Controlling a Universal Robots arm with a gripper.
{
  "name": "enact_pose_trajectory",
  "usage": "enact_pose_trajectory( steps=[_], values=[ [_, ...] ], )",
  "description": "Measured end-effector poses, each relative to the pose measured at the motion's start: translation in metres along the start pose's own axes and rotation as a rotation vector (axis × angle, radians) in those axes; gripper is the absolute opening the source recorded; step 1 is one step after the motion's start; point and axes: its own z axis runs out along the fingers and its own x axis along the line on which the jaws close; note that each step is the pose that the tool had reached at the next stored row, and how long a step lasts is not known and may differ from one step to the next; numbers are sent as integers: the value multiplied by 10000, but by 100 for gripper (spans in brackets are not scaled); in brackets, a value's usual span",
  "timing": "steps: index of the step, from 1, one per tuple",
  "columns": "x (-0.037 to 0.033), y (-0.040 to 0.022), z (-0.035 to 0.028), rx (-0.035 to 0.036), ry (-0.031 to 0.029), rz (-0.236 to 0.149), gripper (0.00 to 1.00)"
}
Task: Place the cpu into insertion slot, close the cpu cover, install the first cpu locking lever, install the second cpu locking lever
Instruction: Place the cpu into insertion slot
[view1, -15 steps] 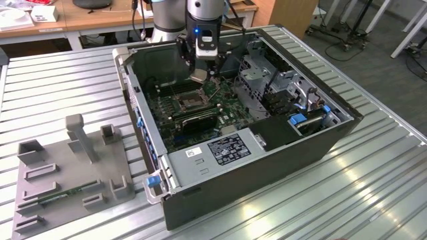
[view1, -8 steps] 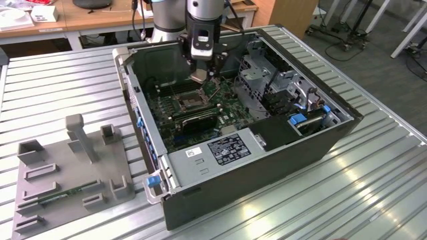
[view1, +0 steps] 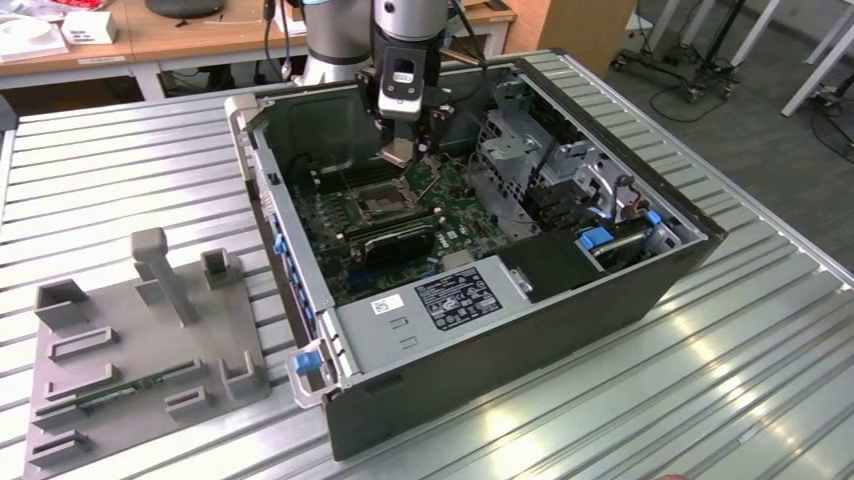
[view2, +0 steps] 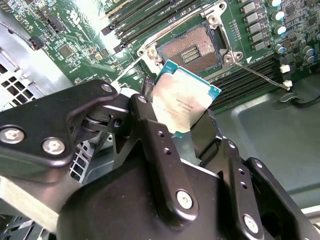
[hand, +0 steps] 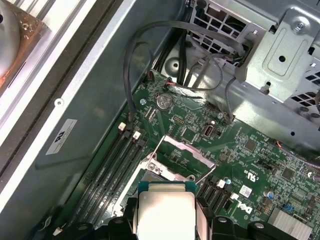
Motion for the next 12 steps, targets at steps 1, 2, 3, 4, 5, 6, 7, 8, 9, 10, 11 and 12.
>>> enact_pose_trajectory(
  steps=[1,2,3,4,5,6,7,8,9,10,11,12],
  values=[
    [0,0,0,0,0,0,54],
    [0,0,0,0,0,0,54],
    [0,0,0,0,0,1,54],
    [0,0,0,0,0,0,54],
    [0,0,0,0,0,1,54],
    [0,0,0,0,0,0,54],
    [0,0,0,0,0,1,54],
    [0,0,0,0,0,1,54],
    [0,0,0,0,-1,8,54],
    [0,0,1,-2,-8,79,54],
    [0,0,2,-5,-18,209,54],
    [0,0,2,-6,-31,349,54]
  ],
)
